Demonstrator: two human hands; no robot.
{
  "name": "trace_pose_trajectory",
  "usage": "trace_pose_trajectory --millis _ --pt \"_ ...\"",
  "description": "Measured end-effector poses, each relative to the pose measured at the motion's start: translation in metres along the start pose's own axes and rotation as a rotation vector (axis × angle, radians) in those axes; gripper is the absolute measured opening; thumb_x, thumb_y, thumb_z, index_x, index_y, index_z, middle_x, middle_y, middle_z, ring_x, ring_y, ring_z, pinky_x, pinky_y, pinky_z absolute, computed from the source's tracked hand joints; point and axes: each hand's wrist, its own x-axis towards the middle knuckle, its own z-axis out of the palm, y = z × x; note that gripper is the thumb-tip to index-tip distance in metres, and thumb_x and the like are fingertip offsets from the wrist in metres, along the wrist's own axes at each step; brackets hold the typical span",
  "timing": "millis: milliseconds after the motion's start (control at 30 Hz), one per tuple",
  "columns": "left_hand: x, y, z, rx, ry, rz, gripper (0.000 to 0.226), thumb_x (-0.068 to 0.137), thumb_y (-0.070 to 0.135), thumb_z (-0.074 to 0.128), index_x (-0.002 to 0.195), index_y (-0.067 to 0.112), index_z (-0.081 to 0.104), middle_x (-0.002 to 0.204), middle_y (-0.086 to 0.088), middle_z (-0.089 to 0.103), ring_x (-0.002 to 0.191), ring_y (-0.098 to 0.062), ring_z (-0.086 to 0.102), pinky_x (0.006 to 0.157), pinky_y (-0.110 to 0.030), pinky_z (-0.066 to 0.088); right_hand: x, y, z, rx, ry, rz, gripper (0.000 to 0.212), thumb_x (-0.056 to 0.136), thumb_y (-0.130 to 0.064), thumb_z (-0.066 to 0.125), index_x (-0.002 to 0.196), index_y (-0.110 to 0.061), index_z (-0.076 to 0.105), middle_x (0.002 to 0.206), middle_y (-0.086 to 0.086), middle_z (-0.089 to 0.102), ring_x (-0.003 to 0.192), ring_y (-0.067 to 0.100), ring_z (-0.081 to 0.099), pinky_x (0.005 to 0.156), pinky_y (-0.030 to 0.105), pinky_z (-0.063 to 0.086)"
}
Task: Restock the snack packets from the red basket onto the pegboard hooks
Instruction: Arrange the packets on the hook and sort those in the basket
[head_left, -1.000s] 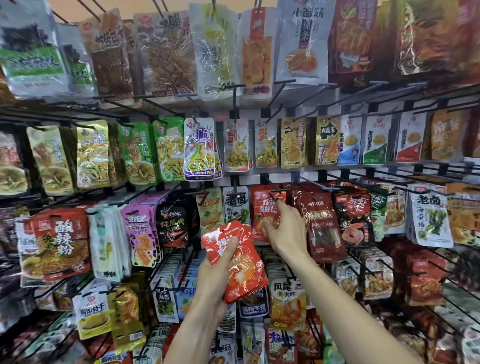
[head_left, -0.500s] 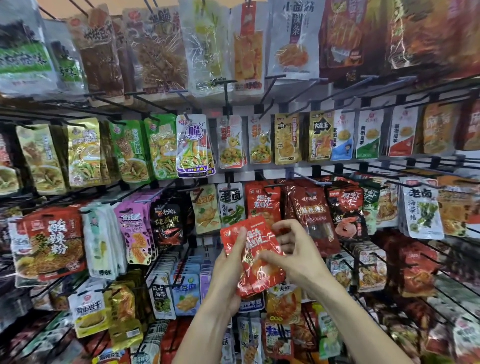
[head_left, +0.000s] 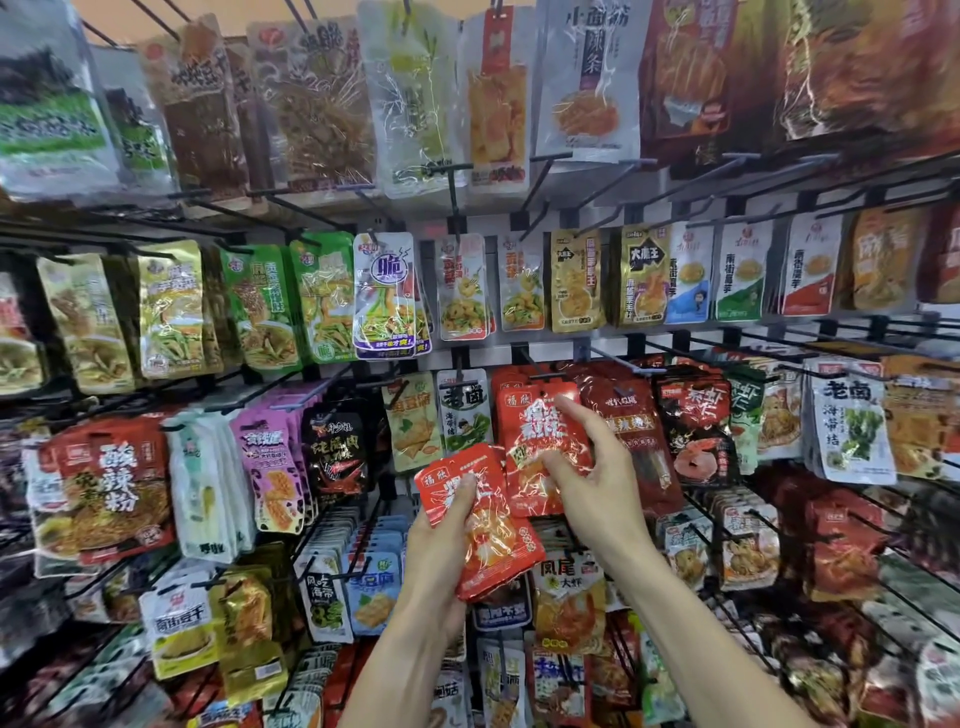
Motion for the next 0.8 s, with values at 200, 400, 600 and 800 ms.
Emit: trace_pose_trajectory --millis 200,400,600,800 --pt "0.0 0.004 -0.007 0.001 0.012 0.025 0.039 0.094 0.037 0.075 0.124 0.014 0.066 0.1 -0.015 0.081 0.082 -0.033 0.08 0.072 -0.045 0.064 0.004 -0.002 0.001 -0.064 -0.024 0.03 0.062 0.101 -0.01 0.064 0.152 -0.04 0.045 0.144 -0.019 0.042 0.109 -0.027 0.044 0.107 0.022 0.042" --pt "0.001 0.008 -0.01 -0.024 0.011 0.032 0.041 0.094 0.036 0.076 0.128 0.018 0.063 0.102 -0.015 0.081 0.088 -0.035 0.079 0.092 -0.059 0.061 0.045 0.016 0.02 -0.279 -0.028 0.125 0.072 0.099 -0.007 0.065 0.158 -0.035 0.036 0.139 -0.003 0.044 0.102 0.022 0.07 0.096 0.046 0.059" --pt "0.0 0.009 -0.014 -0.032 -0.008 0.041 0.041 0.093 0.036 0.077 0.128 0.019 0.064 0.104 -0.015 0.081 0.093 -0.037 0.079 0.094 -0.062 0.06 0.072 0.021 0.043 -0.462 -0.027 0.172 0.08 0.096 -0.012 0.071 0.161 -0.03 0.029 0.136 0.012 0.058 0.107 0.029 0.068 0.099 0.05 0.056" --pt "-0.001 0.007 -0.016 -0.027 -0.022 0.039 0.043 0.091 0.035 0.08 0.128 0.022 0.062 0.103 -0.014 0.081 0.094 -0.037 0.079 0.092 -0.061 0.061 0.001 -0.005 0.013 -0.44 -0.03 0.02 0.055 0.092 -0.035 0.077 0.143 -0.028 0.056 0.128 -0.008 0.066 0.109 0.009 0.064 0.1 0.031 0.052"
